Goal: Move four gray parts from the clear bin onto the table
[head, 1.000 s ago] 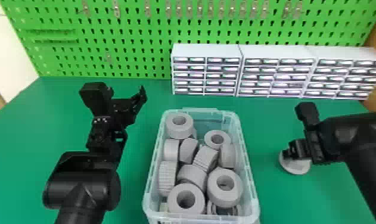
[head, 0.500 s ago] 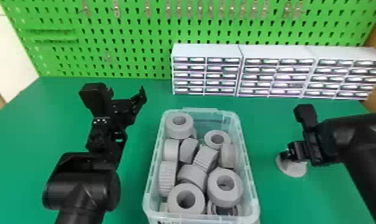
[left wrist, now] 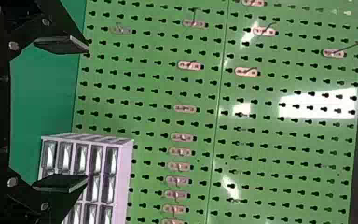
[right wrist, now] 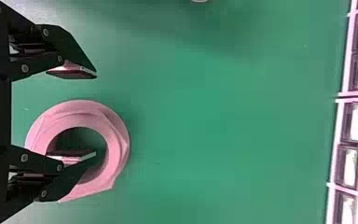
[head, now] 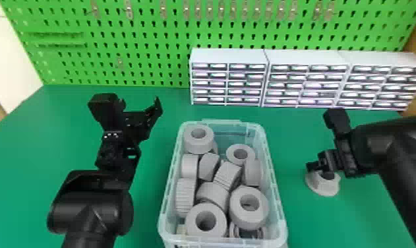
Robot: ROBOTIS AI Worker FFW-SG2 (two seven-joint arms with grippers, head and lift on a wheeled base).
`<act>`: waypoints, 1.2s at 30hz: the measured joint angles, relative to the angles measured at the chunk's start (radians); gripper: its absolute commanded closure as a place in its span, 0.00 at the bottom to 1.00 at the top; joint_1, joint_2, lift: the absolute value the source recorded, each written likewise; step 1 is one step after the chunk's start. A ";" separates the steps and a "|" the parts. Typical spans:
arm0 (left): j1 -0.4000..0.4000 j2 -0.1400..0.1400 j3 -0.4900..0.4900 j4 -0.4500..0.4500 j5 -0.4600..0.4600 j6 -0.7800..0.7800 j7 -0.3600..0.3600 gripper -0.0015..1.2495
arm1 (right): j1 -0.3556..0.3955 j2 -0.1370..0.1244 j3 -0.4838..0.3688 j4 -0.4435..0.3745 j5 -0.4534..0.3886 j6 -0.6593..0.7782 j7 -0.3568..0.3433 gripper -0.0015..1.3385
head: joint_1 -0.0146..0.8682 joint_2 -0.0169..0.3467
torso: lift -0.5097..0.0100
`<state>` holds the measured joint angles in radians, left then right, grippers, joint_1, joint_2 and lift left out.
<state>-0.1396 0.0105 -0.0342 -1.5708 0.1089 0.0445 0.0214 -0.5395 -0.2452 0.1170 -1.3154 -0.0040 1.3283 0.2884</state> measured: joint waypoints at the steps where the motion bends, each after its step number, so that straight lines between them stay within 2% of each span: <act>1: 0.000 0.000 0.000 0.000 0.000 0.000 0.000 0.23 | 0.000 0.000 0.000 -0.011 0.003 0.011 0.000 0.47 | 0.80 0.24 | 0.88; 13: 0.002 0.000 -0.002 -0.002 0.002 0.000 0.000 0.23 | -0.027 -0.002 0.026 -0.172 0.007 0.125 0.021 0.39 | 0.80 0.24 | 0.88; 22: 0.002 0.000 0.001 -0.003 0.002 0.000 0.000 0.23 | -0.052 0.006 0.042 -0.266 -0.011 0.141 0.037 0.37 | 0.80 0.24 | 0.88; 36: 0.004 0.000 0.008 -0.010 -0.003 0.000 -0.001 0.23 | -0.112 0.031 0.130 -0.321 -0.044 0.139 0.037 0.31 | 0.80 0.24 | 0.88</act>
<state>-0.1359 0.0107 -0.0263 -1.5809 0.1061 0.0445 0.0200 -0.6512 -0.2142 0.2469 -1.6368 -0.0476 1.4673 0.3252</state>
